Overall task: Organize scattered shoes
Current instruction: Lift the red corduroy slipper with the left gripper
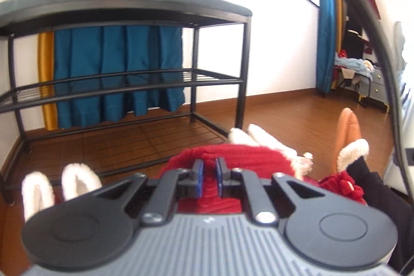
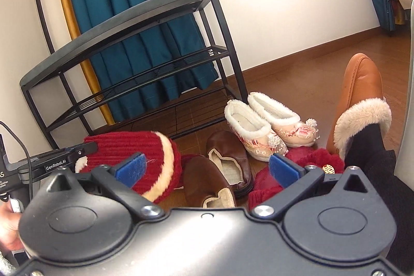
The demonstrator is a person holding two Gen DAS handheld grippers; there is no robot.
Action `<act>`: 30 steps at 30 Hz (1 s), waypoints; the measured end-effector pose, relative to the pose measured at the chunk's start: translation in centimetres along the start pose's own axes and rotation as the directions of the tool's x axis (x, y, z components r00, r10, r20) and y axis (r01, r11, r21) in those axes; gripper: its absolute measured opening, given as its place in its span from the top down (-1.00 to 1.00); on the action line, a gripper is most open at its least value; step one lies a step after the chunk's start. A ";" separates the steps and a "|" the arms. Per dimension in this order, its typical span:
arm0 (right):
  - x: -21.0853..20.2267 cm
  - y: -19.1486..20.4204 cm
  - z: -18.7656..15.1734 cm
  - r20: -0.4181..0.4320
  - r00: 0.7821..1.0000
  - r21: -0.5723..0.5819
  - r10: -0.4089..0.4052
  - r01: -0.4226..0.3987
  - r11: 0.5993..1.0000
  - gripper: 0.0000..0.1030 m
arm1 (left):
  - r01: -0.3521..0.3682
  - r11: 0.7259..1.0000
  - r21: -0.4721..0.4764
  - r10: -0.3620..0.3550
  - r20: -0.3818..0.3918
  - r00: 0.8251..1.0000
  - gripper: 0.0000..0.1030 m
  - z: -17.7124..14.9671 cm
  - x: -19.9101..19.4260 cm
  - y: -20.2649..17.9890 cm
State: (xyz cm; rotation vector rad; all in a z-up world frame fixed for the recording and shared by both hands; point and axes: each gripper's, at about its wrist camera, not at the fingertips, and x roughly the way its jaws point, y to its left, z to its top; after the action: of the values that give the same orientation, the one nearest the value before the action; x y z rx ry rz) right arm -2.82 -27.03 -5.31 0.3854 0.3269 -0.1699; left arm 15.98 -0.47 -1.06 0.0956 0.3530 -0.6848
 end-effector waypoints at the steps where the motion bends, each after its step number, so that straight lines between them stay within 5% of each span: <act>1: -0.5 0.0 0.2 0.002 1.000 -0.002 0.004 -0.004 1.000 -1.00 | -0.002 1.000 0.012 0.002 0.000 1.000 0.82 0.1 -0.8 -0.6; 6: -3.2 0.1 1.1 0.013 1.000 -0.010 0.024 -0.024 1.000 -1.00 | -0.019 0.999 0.029 0.018 0.046 0.999 0.91 0.9 -4.7 -2.3; 14: -7.3 0.2 2.6 0.029 0.998 -0.018 0.059 -0.058 0.998 -1.00 | -0.071 0.997 -0.017 0.071 0.003 0.997 0.81 -0.3 -6.4 -3.0; 15: -7.5 0.1 2.7 0.027 0.997 -0.009 0.069 -0.068 0.998 -1.00 | -0.082 0.996 -0.036 0.082 -0.003 0.997 0.53 -0.8 -6.5 -2.6; 16: -7.6 0.0 2.7 0.026 0.997 -0.007 0.069 -0.069 0.998 -1.00 | -0.090 0.994 -0.054 0.090 -0.009 0.996 -0.02 -1.4 -6.7 -2.1; 18: -7.3 0.1 2.7 0.026 0.998 -0.012 0.065 -0.065 0.998 -1.00 | -0.096 0.992 -0.083 0.095 -0.012 0.995 -0.75 -3.0 -6.8 -0.9; 19: -7.0 0.2 2.7 0.023 0.998 -0.017 0.065 -0.065 0.998 -1.00 | -0.095 0.992 -0.081 0.095 -0.011 0.995 -0.87 -3.8 -6.9 -0.5; 24: -5.0 0.6 2.2 -0.004 0.998 -0.034 0.063 -0.063 0.997 -1.00 | -0.162 0.987 -0.017 0.157 -0.158 0.975 -0.87 -9.4 -5.0 1.7; 30: -2.0 1.0 0.6 -0.065 0.997 -0.041 0.049 -0.052 0.998 -1.00 | -0.214 0.968 -0.129 0.173 -0.268 0.948 -0.77 -14.7 -1.1 5.6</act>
State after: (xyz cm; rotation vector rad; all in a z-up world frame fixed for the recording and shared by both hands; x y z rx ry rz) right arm -4.28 -26.12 -3.73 0.3572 0.3834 -0.1011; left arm 14.50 7.48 -14.56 0.0675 0.6353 -0.4470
